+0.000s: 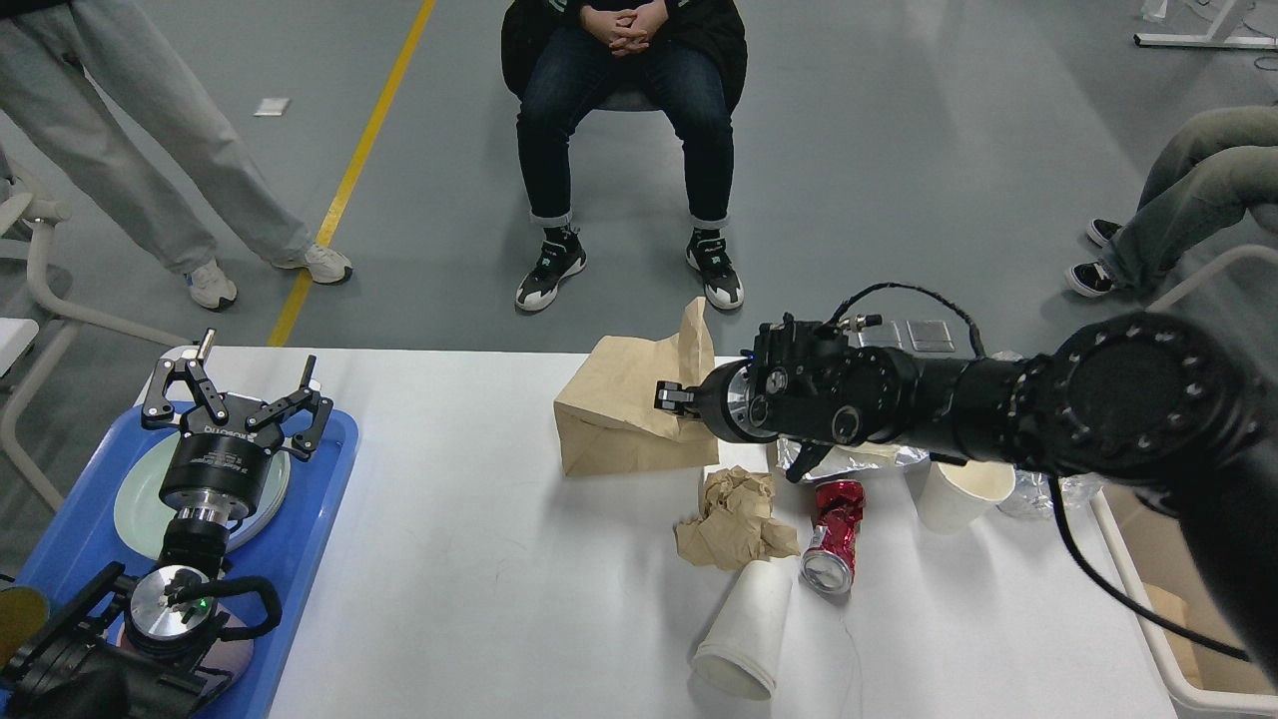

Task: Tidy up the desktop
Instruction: 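Lift the paper bag and carry it over the bin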

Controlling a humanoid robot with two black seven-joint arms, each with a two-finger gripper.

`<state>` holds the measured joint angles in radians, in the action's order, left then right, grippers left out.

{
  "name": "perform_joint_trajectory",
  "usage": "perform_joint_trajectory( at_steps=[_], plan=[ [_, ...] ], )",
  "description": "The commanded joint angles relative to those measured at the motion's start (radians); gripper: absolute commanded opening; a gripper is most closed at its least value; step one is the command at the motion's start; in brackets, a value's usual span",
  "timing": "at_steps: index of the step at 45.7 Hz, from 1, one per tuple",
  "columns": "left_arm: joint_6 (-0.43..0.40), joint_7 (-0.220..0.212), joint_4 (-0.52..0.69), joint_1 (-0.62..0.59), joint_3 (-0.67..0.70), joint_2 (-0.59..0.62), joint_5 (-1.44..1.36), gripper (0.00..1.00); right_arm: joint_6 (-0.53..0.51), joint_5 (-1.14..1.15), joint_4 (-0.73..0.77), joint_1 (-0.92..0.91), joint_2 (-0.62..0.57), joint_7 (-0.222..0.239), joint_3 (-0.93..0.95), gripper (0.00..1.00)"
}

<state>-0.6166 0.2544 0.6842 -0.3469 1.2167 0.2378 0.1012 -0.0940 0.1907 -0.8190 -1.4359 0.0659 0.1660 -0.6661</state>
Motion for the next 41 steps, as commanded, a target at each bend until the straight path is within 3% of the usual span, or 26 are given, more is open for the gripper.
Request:
perform_joint_trajectory(
  at_steps=[1, 10, 23, 26, 33, 41],
  plan=[
    [0.0, 0.0, 0.0, 0.0, 0.0, 0.0, 0.0, 0.96, -0.05, -0.053, -0.172, -0.165, -0.087, 0.004, -0.03, 0.0],
    [0.0, 0.0, 0.0, 0.0, 0.0, 0.0, 0.0, 0.96, -0.087, -0.122, -0.486, -0.536, -0.179, 0.017, -0.234, 0.0],
    [0.001, 0.0, 0.0, 0.002, 0.001, 0.001, 0.0, 0.96, -0.43, -0.134, -0.709, -0.954, -0.273, 0.001, -0.496, 0.0],
    [0.0, 0.0, 0.0, 0.002, 0.001, 0.001, 0.0, 0.96, -0.501, -0.134, -0.732, -1.015, -0.271, -0.035, -0.575, 0.0],
    [0.001, 0.0, 0.0, 0.002, 0.001, 0.0, 0.0, 0.96, -0.628, -0.134, -0.766, -1.104, -0.271, -0.193, -0.74, 0.0],
    [0.001, 0.0, 0.0, 0.002, 0.001, 0.002, 0.0, 0.96, -0.63, -0.137, -0.773, -1.115, -0.288, -0.221, -0.888, 0.0]
  ],
)
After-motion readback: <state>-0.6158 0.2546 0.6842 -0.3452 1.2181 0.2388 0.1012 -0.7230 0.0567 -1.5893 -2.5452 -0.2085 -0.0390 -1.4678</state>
